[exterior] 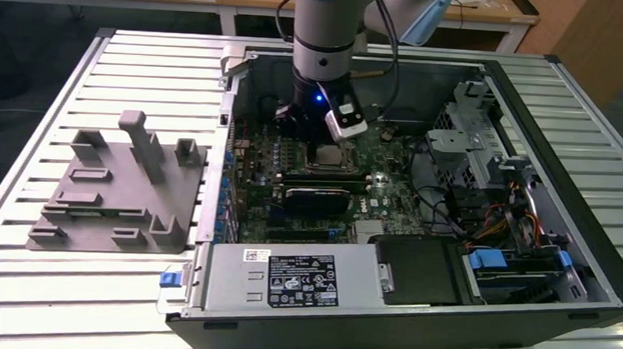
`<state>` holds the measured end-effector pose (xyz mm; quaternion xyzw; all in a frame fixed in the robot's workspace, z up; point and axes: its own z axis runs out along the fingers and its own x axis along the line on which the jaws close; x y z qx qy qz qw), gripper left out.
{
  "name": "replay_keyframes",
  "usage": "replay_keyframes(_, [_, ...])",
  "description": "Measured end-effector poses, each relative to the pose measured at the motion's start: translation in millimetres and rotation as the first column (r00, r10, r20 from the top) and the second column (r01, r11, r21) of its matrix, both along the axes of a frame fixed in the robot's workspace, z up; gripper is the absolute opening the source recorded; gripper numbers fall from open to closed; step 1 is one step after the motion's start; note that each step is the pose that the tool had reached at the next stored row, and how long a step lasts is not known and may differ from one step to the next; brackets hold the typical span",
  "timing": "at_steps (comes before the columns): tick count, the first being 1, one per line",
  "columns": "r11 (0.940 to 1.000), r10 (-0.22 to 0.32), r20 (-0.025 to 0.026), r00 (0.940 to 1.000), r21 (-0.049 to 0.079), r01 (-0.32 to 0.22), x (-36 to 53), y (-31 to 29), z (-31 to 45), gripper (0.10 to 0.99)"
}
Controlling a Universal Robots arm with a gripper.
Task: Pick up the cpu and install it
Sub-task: 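Close the cpu cover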
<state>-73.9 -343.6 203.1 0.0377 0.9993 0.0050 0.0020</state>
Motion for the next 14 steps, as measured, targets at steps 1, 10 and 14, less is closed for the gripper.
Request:
replay_keyframes(1, [1.0, 0.001, 0.0, 1.0, 0.0, -0.001, -0.1, 0.0, -0.3, 0.106])
replay_keyframes(10, [1.0, 0.003, 0.0, 1.0, 0.0, -0.003, 1.0, -0.2, -2.6, 0.106])
replay_keyframes(14, [1.0, 0.003, 0.0, 1.0, 0.0, -0.003, 4.1, -0.2, -2.6, 0.106])
